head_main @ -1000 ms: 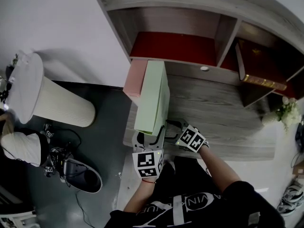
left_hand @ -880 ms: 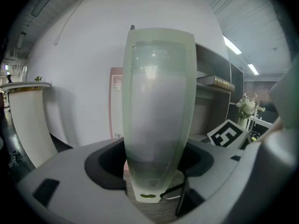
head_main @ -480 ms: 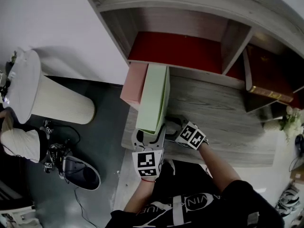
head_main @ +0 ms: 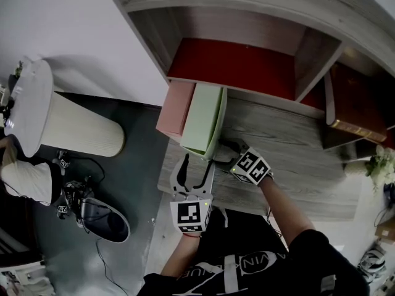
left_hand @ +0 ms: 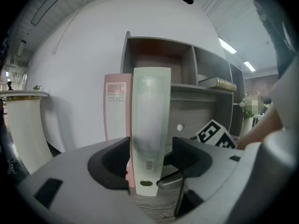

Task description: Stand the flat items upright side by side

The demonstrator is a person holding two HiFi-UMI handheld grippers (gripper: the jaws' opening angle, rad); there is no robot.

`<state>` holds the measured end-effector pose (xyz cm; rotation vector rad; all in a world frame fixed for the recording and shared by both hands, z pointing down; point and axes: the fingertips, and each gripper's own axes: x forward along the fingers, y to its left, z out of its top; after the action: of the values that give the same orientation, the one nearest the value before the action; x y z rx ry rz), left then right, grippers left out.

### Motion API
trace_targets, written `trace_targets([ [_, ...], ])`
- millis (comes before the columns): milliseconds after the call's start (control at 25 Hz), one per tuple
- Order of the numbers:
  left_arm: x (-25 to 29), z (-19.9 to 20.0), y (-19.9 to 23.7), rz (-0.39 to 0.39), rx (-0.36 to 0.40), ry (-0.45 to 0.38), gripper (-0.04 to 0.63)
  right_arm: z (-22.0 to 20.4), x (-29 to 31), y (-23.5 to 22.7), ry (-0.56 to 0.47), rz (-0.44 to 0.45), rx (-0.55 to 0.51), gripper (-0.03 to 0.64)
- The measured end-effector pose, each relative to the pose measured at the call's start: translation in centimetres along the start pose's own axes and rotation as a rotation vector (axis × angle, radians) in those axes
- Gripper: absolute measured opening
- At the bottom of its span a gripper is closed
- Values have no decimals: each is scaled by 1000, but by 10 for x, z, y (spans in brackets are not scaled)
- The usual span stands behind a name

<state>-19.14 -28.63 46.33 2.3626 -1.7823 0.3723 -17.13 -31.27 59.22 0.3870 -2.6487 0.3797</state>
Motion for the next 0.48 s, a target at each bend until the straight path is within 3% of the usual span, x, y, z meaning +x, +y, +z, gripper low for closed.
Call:
trace_targets([
  [480, -4, -18, -1, 4, -19, 50, 273, 6, 0, -23, -18, 14, -24, 357],
])
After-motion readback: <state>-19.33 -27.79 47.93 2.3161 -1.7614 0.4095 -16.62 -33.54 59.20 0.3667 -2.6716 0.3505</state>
